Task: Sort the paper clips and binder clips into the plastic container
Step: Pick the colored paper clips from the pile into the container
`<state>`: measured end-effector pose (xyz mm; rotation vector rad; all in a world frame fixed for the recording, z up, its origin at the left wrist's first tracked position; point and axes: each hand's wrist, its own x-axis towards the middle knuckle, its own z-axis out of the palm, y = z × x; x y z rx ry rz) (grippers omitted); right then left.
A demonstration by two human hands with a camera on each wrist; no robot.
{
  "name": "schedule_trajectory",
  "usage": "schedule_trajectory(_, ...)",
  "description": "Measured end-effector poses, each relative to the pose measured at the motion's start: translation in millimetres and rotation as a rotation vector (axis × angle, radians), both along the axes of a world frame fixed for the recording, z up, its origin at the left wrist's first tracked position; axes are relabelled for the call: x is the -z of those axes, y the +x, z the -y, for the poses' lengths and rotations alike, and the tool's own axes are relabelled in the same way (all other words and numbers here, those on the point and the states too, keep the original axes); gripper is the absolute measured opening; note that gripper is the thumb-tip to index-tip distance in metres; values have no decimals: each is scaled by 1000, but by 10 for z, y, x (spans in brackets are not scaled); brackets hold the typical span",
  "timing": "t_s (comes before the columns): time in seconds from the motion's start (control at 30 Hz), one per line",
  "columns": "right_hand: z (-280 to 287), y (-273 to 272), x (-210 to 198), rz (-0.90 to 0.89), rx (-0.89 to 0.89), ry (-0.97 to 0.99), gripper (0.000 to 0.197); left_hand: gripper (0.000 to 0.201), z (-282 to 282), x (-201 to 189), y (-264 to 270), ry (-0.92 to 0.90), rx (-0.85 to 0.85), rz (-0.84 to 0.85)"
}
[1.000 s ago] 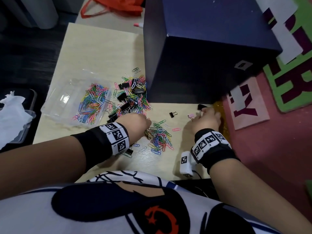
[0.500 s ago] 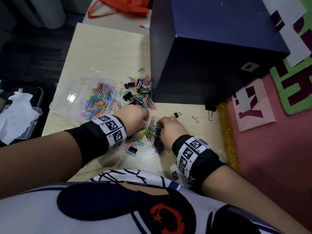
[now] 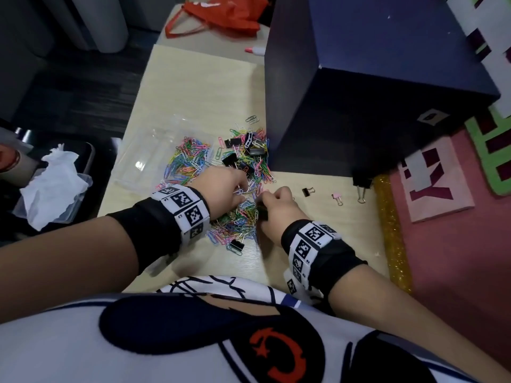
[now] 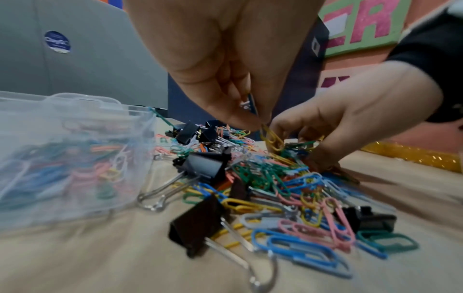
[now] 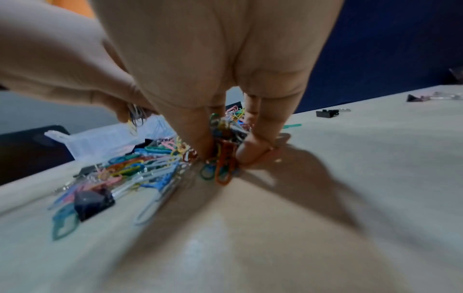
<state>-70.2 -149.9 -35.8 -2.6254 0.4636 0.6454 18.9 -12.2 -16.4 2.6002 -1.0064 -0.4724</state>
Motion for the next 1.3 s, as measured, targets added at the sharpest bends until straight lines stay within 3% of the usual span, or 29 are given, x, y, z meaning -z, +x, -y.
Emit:
schedule_trajectory(0.3,-72,185,-111,-69,-9,-110,41,17,-460,-163,405,-138,-322,36)
schedule_trajectory(0.5,-81,451,-317,-207,-85,-247,37,24,-765,-133,548,-70,-352,47)
schedule_trajectory(0.6,-115,574,-462,-150,-164,-286,30,18,-889,-57,597,-106,-409,50)
schedule_trajectory(0.77,-306,807,-609,5,-75,-57,12,26,-1008,41,639,-26,-440,39)
schedule_trajectory(0.93,-662,1077,-596,86,-33,184,9,28,-1055,106,664,-15,-461,-27)
schedule_trajectory(1.0,-773,1140,-547,118,1,238,18,28,-1063,130,670,-31,-470,-32)
schedule_trajectory(1.1,-821,1195,-511,128,25,297,47,28,-1059,140,683,-33,-480,-37)
schedule_trajectory(1.17,-770,1208,-496,136,51,357,52,27,-1051,126,685,-18,-478,-38)
schedule_trajectory(1.3,-485,1120,-456,186,159,412,30,28,-978,86,646,-3,-459,-25)
